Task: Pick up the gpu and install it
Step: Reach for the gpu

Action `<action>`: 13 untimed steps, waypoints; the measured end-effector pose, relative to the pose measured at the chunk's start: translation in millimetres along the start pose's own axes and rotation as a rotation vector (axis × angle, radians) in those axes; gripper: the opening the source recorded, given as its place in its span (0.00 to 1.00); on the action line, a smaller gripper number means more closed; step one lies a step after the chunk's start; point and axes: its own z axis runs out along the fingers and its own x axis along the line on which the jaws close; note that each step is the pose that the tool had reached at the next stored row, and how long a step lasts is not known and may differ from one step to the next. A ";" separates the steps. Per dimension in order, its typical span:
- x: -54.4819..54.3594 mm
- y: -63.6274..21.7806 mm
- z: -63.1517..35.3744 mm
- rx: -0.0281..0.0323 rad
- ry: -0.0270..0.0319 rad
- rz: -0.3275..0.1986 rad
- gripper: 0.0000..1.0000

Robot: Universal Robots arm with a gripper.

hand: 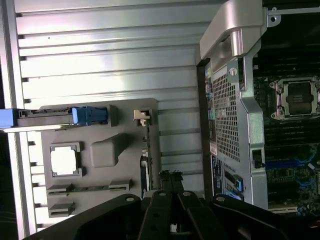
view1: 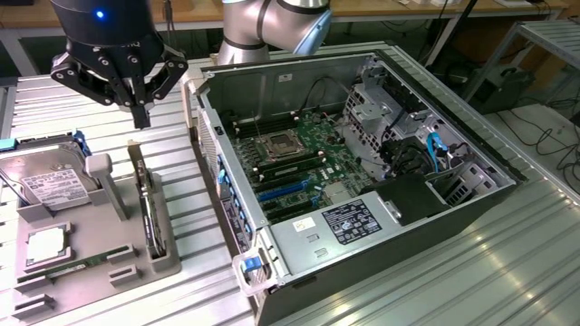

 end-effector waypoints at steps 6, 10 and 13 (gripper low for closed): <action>6.1 -1.5 -0.2 0.0000 0.0000 0.000 0.11; 9.5 -2.3 -0.3 0.0000 0.0000 0.000 0.11; 12.1 -2.9 -0.4 0.0000 0.0000 0.000 0.11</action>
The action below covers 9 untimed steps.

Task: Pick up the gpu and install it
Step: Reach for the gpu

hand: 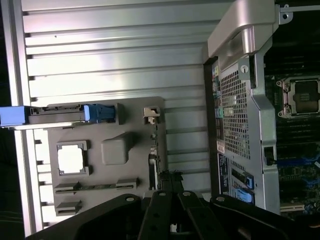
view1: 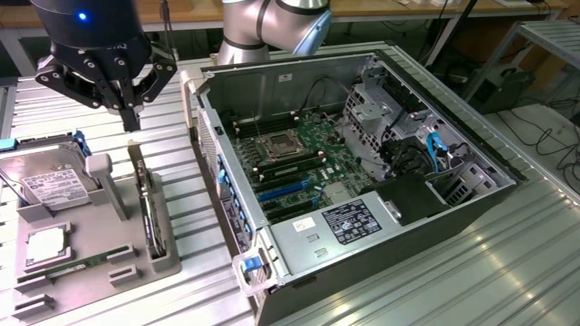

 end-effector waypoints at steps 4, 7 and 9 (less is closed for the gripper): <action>3.7 -0.9 -0.1 0.0000 0.0000 0.000 0.11; 7.1 -1.8 -0.2 0.0000 0.0000 0.000 0.11; 8.9 -2.2 -0.3 0.0000 0.0000 0.000 0.11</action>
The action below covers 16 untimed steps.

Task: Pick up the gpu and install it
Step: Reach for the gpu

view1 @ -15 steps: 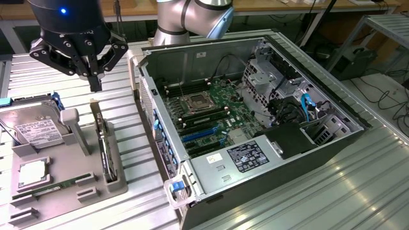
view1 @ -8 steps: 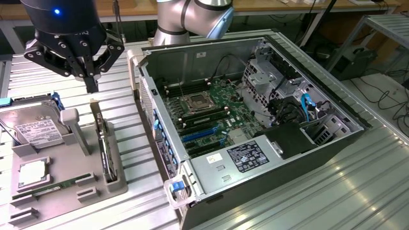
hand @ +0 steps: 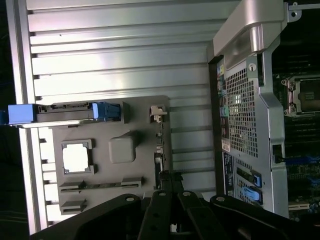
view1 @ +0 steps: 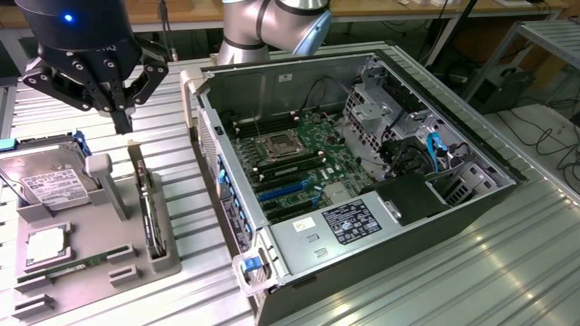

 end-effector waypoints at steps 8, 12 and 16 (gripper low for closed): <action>7.8 -2.0 -0.2 -0.0001 -0.0001 0.000 0.11; 8.7 -2.2 -0.2 -0.0001 -0.0001 0.000 0.11; 8.7 -2.2 -0.2 0.0000 0.0000 0.000 0.11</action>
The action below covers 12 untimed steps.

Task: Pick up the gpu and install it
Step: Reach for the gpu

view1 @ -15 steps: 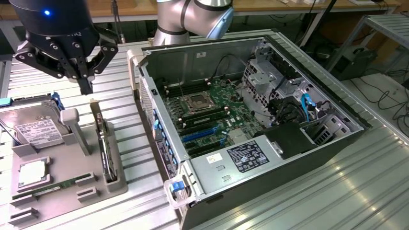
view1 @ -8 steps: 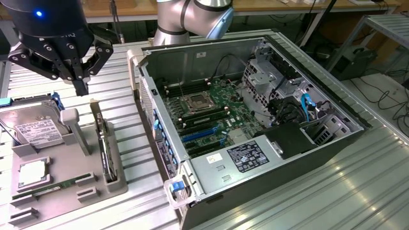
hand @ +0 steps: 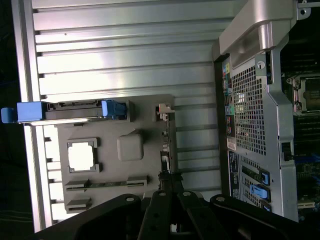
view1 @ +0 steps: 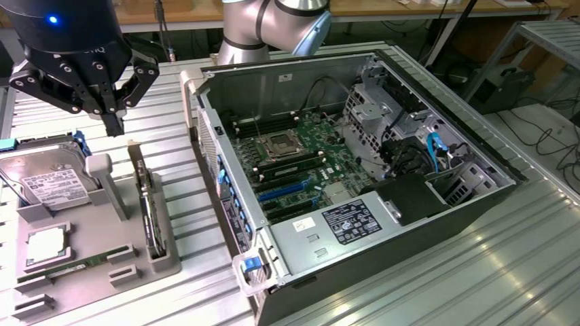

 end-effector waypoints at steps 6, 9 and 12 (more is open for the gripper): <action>0.0 0.0 0.0 0.0000 0.0000 0.000 0.11; 0.0 0.0 0.0 0.0000 0.0000 0.000 0.17; 0.0 0.0 0.0 0.0000 0.0001 0.000 0.24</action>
